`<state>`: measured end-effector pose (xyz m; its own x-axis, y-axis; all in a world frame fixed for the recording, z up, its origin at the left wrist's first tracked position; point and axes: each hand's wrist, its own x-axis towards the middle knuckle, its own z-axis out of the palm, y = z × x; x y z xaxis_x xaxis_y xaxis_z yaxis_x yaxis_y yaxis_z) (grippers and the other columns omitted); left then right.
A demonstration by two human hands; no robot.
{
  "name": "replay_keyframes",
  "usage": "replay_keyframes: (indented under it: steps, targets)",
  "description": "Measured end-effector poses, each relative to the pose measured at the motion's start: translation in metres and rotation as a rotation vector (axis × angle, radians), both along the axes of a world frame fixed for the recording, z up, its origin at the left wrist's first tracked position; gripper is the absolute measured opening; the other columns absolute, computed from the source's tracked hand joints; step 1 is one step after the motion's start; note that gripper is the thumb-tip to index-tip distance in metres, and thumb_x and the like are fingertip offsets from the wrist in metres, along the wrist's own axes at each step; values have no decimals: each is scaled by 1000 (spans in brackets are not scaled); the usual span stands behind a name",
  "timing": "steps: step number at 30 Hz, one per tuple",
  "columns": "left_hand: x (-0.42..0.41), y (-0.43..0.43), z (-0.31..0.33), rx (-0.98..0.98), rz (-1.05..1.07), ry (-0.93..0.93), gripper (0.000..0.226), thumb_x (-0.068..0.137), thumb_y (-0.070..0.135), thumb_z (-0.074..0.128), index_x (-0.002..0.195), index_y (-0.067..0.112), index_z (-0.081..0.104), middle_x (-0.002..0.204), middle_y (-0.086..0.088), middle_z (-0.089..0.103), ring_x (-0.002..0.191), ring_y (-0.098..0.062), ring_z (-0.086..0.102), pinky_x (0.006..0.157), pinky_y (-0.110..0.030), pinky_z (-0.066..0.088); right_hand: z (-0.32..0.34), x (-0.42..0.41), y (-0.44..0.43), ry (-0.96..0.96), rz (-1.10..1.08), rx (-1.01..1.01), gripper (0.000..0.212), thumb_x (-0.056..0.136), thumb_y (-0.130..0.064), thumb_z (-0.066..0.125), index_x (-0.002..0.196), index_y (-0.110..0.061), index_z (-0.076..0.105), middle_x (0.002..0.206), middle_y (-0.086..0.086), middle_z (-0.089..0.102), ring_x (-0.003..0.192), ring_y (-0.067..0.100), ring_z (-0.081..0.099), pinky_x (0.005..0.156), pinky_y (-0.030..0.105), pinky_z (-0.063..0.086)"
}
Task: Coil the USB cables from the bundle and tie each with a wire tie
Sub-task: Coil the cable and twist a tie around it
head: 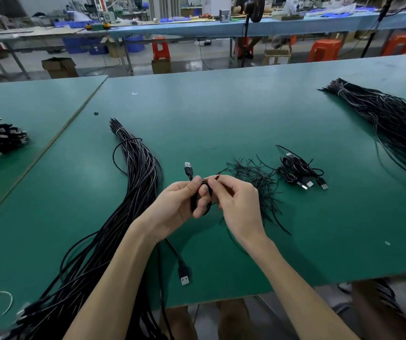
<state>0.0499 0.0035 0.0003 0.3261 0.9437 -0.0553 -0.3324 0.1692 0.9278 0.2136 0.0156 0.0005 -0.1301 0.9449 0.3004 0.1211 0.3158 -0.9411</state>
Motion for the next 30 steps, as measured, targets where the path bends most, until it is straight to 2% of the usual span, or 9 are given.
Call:
replay_keyframes:
  steps: [2, 5, 8, 12, 15, 17, 20, 26, 30]
  targets:
    - [2, 0, -1, 48, -8, 34, 36, 108, 36, 48, 81, 18, 65, 73, -5, 61, 60, -18, 55, 64, -24, 48, 2, 0, 2, -63, 14, 31, 24, 102, -14, 64, 81, -17, 76, 82, -1, 67, 65, 14, 65, 69, 29, 54]
    - [3, 0, -3, 97, -20, 64, 39, 110, 30, 44, 86, 13, 69, 84, -14, 71, 75, -26, 69, 71, -28, 54, 6, 0, 4, 100, 121, -78, 20, 102, -3, 61, 83, 0, 70, 86, 5, 55, 46, 29, 56, 51, 44, 58]
    - [5, 1, -6, 123, -20, 64, 39, 109, 28, 45, 92, 7, 74, 91, -17, 75, 85, -29, 73, 79, -32, 57, 9, 5, 9, 115, 175, -157, 16, 101, 1, 59, 91, 10, 67, 78, 3, 53, 45, 26, 51, 47, 40, 55]
    - [6, 3, -8, 146, 23, 65, 37, 104, 29, 51, 98, 3, 77, 94, -16, 75, 86, -28, 74, 85, -34, 58, 13, 8, 12, 85, 190, -153, 19, 102, -3, 60, 91, 4, 73, 81, 10, 58, 47, 14, 54, 52, 29, 53]
    - [6, 2, -7, 150, 52, 67, 37, 105, 28, 49, 94, 4, 75, 95, -16, 75, 85, -27, 73, 84, -34, 58, 10, 7, 11, 136, 187, -164, 18, 102, -3, 59, 95, 1, 76, 70, 10, 61, 49, 19, 52, 53, 35, 53]
    - [5, 2, -6, 122, 117, 57, 35, 106, 27, 48, 89, 4, 68, 91, -15, 72, 78, -26, 70, 81, -34, 58, 8, 8, 12, 141, 142, -178, 18, 102, -6, 60, 98, -5, 78, 73, 7, 71, 58, 22, 62, 60, 37, 57]
    - [0, 4, -3, 57, 266, -37, 33, 108, 26, 44, 85, 7, 58, 82, -9, 66, 71, -21, 64, 75, -31, 56, 1, 9, 14, 178, 49, -231, 18, 101, -10, 63, 100, -11, 81, 88, 2, 78, 78, 15, 72, 66, 25, 57]
    - [-11, 11, -1, -14, 404, -378, 32, 108, 27, 40, 82, 11, 50, 82, -3, 60, 73, -17, 59, 73, -27, 54, -9, 10, 17, 297, -15, -322, 20, 102, -6, 60, 96, -5, 79, 85, 5, 77, 75, 13, 73, 66, 25, 59]
    - [-15, 14, -2, -45, 372, -501, 28, 108, 27, 39, 83, 16, 47, 78, 3, 53, 64, -9, 51, 66, -22, 49, -20, 7, 14, 172, 31, -328, 19, 101, -8, 62, 94, -10, 79, 86, 6, 78, 78, 16, 73, 71, 28, 60]
